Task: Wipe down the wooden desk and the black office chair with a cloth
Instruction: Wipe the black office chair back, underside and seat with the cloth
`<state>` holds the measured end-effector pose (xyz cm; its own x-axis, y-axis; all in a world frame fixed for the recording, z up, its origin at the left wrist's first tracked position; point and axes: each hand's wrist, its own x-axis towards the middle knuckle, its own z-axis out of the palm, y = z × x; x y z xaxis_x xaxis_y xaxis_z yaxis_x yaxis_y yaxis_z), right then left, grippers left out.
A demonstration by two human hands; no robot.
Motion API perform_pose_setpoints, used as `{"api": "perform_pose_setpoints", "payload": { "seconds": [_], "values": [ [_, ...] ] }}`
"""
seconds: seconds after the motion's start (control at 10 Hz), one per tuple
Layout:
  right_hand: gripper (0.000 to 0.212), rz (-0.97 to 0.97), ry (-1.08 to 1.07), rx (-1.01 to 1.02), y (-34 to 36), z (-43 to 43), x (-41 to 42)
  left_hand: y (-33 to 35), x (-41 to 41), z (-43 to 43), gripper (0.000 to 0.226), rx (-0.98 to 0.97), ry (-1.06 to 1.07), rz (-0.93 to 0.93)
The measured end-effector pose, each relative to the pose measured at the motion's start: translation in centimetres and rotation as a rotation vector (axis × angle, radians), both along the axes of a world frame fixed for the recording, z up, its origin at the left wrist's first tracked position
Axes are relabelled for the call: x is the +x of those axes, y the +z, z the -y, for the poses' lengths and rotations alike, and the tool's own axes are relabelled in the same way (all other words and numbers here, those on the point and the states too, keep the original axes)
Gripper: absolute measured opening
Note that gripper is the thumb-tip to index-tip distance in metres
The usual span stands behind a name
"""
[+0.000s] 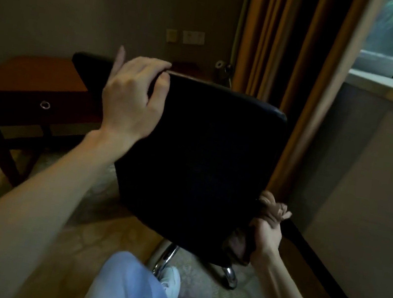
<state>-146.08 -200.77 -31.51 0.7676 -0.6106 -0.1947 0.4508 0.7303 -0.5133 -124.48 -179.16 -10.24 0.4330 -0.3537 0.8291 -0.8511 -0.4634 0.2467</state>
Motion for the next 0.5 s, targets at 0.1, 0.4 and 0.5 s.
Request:
{"api": "perform_pose_setpoints", "payload": {
  "seconds": [0.1, 0.4, 0.5],
  "values": [
    [0.038, -0.604, -0.224, -0.571, 5.3, -0.3, 1.7, 0.1, -2.0, 1.6, 0.044, -0.087, -0.025, -0.038],
    [0.053, -0.375, -0.751, -0.648, 16.7, 0.8, 0.2, 1.9, -7.8, 3.8, 0.052, 0.052, -0.078, -0.069],
    [0.060, -0.374, -0.872, -0.679, 17.7, 0.7, -0.2, 4.0, -8.2, 4.3, 0.063, 0.215, -0.140, -0.060]
  ]
}}
